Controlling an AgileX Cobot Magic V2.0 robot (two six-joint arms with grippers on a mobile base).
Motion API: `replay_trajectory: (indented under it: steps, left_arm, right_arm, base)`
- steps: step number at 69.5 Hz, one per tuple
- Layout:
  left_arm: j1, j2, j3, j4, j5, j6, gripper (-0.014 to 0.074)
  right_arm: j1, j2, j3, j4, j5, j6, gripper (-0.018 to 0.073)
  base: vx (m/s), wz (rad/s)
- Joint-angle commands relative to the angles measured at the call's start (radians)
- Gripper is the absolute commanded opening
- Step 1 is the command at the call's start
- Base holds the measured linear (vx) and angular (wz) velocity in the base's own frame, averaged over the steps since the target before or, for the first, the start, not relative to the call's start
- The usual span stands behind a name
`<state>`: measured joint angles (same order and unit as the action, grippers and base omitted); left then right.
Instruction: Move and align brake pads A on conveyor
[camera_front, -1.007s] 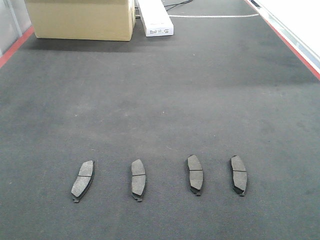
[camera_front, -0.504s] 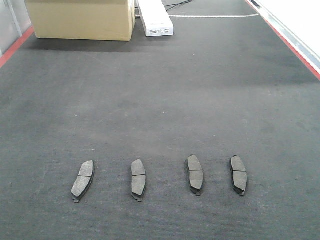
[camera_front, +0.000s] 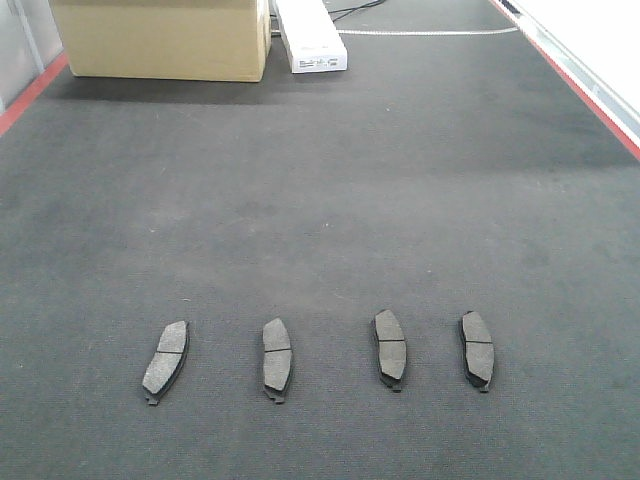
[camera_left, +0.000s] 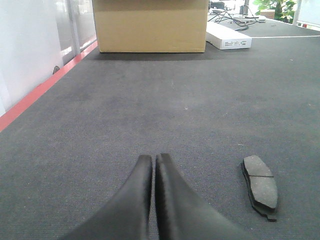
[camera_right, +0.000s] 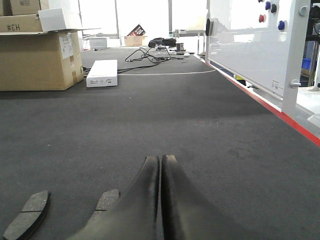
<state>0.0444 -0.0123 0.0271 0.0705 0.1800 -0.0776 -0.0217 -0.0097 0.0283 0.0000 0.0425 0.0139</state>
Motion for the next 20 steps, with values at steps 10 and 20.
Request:
replay_trajectory:
  steps: [10,20]
  left_arm:
    - [0.0,-0.012,0.027,0.0,-0.072,-0.004,-0.0006]
    - [0.0,-0.012,0.027,0.0,-0.072,-0.004,-0.0006]
  right_arm:
    - [-0.007,-0.01,0.006,0.0,-0.07,-0.003,-0.0006]
    - [-0.007,-0.01,0.006,0.0,-0.07,-0.003,-0.0006]
  base:
    - [0.0,0.0]
    - [0.0,0.0]
